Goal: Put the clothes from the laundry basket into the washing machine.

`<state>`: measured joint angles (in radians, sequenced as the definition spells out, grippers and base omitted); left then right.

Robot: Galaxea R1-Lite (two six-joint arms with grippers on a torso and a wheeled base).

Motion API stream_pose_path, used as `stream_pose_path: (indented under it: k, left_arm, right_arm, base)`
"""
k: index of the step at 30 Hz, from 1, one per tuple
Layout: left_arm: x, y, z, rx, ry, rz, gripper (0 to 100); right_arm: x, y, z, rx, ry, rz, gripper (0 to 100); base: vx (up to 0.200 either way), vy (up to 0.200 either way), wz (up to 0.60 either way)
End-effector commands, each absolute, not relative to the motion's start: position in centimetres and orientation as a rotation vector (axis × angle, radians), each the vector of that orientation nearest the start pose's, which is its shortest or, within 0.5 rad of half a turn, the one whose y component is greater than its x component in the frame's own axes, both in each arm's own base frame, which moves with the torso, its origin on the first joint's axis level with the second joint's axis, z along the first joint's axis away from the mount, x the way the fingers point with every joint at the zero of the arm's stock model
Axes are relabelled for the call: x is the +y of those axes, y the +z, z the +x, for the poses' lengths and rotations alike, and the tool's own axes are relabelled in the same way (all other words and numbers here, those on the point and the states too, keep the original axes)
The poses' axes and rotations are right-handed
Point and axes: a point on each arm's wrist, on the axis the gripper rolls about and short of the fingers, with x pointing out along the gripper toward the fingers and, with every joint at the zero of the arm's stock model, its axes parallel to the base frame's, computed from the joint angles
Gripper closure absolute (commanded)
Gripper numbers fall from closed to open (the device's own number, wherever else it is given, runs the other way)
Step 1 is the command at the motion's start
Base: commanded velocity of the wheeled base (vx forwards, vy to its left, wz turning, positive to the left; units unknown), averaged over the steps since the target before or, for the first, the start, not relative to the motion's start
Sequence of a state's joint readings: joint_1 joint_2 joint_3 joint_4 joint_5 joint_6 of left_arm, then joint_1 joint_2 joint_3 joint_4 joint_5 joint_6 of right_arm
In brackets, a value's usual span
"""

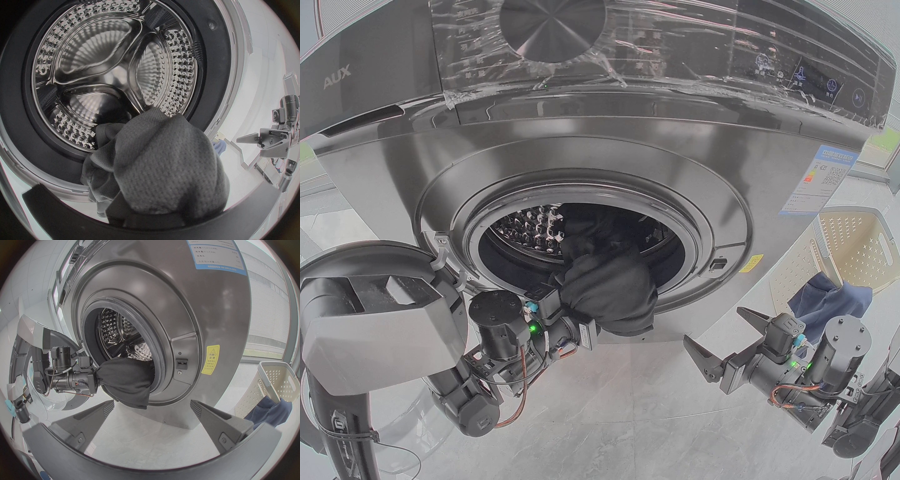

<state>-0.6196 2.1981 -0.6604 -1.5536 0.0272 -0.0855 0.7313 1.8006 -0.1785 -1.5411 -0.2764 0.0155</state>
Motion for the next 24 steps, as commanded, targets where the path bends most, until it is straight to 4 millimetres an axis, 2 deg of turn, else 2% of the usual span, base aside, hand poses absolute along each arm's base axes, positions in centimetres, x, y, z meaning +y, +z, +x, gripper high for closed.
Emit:
stream_pose_path:
  k: [1,5,11,18,24]
  left_arm:
    - [-20.9,7.3,29.2,0.010,-0.605,-0.089,100]
    - [-20.9,7.4,29.5,-0.002,-0.619,-0.092,100]
    - [-22.0,8.0,31.6,-0.070,-0.609,-0.105,100]
    - [-22.6,7.0,33.1,-0.001,-0.602,-0.090,100]
    - [-23.2,7.1,36.5,-0.051,-0.557,-0.109,100]
  right_arm:
    - [15.3,10.5,18.0,0.077,0.455,-0.025,0]
    - [15.3,10.5,18.0,0.077,0.455,-0.025,0]
    - [15.5,10.5,17.8,0.078,0.464,-0.026,0]
    - [15.8,10.5,17.5,0.077,0.461,-0.027,0]
    - [15.8,10.4,17.5,0.080,0.462,-0.028,0]
  base:
    - [0.000,0.000,0.00]
    - [0.000,0.000,0.00]
    - [0.000,0.000,0.00]
    - [0.000,0.000,0.00]
    - [0.000,0.000,0.00]
